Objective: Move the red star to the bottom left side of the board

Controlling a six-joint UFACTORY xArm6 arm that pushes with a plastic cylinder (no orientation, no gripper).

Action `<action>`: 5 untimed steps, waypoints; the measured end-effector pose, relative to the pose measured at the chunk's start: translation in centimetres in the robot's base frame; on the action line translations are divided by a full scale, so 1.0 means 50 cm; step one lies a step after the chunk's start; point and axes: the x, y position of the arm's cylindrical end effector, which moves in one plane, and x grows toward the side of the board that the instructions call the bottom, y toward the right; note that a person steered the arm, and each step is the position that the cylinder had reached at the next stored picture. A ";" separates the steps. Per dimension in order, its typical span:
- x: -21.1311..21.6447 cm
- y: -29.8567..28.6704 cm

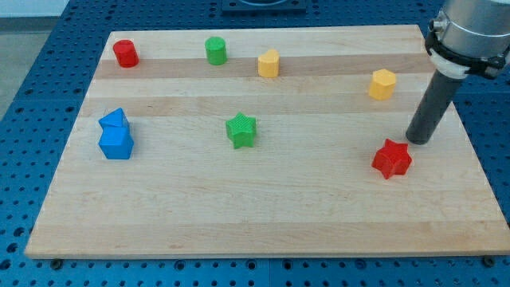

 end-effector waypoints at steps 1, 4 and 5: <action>0.000 -0.001; 0.064 -0.002; 0.064 -0.048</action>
